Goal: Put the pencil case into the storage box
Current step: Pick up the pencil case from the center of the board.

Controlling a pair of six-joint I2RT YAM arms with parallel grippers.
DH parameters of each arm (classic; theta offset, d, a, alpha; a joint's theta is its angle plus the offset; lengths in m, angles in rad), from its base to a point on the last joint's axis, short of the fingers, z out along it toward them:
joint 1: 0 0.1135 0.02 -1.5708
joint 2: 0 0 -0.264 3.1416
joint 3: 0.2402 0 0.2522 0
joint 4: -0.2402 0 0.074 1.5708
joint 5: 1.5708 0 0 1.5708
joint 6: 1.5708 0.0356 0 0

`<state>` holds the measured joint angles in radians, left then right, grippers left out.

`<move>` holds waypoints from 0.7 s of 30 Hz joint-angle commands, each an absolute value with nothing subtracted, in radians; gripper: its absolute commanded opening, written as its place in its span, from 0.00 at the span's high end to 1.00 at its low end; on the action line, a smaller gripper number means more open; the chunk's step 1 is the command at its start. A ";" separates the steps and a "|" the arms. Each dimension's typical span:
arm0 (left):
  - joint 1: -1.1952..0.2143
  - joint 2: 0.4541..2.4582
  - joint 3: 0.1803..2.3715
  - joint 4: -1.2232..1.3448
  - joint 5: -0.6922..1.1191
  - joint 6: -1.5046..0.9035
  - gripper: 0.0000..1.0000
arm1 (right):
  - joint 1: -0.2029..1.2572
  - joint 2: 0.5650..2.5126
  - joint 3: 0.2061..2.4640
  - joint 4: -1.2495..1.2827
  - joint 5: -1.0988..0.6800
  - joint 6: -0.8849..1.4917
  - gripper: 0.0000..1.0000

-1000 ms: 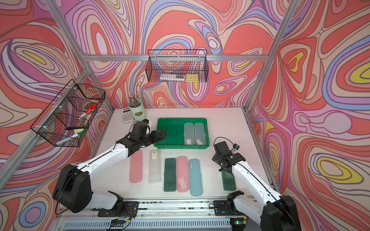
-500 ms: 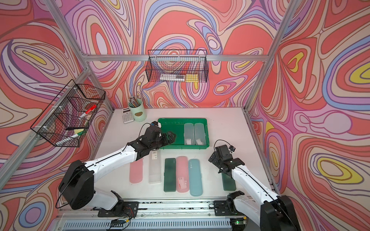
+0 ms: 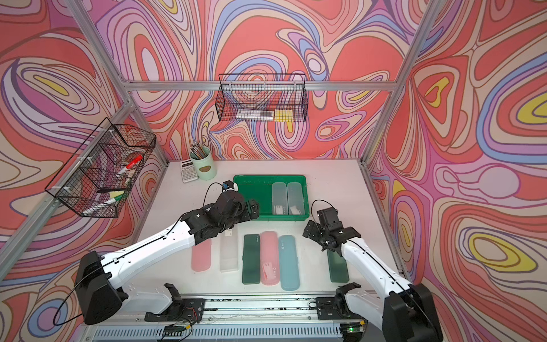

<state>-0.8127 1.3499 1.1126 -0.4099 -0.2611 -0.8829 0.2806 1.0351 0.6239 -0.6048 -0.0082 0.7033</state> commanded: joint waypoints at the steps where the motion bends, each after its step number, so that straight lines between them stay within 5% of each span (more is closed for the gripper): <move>1: -0.815 1.353 1.147 -0.472 -0.236 -0.824 0.01 | 0.278 0.917 0.636 -0.724 0.049 0.706 0.05; 13: -0.818 1.276 1.012 -0.406 -0.061 -0.666 0.01 | 0.250 1.126 0.634 -0.779 0.367 0.949 0.02; 21: -0.818 1.257 0.953 -0.273 0.072 -0.626 0.01 | 0.245 0.927 0.530 -0.848 0.411 1.101 0.02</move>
<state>-0.8131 1.2804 0.9943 -0.3466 0.0181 -0.6647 0.2497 0.9482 0.5426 -0.7940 0.3519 1.0225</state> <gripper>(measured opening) 0.993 0.982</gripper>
